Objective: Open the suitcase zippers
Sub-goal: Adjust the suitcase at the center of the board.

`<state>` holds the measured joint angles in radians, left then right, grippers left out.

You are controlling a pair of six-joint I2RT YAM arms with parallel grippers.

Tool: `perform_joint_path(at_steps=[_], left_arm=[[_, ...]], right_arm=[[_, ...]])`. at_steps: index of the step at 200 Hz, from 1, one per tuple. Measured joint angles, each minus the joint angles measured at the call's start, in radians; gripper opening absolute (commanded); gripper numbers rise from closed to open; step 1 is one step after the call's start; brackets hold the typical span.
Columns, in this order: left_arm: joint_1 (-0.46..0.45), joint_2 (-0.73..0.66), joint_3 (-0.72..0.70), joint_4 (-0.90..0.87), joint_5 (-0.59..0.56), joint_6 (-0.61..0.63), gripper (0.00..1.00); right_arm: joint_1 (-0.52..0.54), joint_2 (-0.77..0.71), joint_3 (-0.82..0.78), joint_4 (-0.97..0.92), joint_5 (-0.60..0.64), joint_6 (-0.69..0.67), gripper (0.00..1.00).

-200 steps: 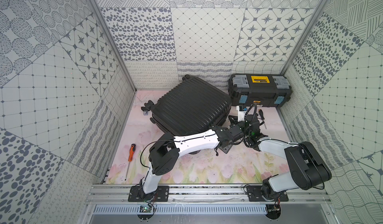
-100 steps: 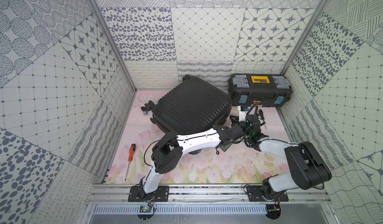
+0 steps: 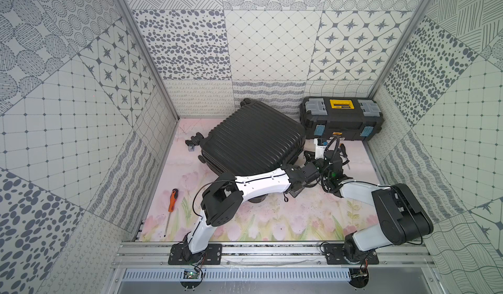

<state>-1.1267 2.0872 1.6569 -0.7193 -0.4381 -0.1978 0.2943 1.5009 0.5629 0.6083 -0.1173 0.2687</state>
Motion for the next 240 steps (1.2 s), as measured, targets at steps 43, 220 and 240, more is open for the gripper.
perform_joint_path(at_steps=[43, 220, 240], left_arm=[[0.007, 0.019, -0.072, 0.088, -0.040, 0.003, 0.56], [0.072, -0.565, -0.725, 0.278, 0.138, 0.306, 0.00], [0.071, -0.696, -0.822, 0.288, 0.185, 0.377, 0.00]], right_arm=[[-0.003, 0.016, 0.011, 0.029, 0.013, -0.005, 0.00], [0.394, -0.492, -0.294, -0.144, 0.213, -0.006, 0.00], [0.419, -0.608, -0.318, -0.224, 0.252, -0.008, 0.00]])
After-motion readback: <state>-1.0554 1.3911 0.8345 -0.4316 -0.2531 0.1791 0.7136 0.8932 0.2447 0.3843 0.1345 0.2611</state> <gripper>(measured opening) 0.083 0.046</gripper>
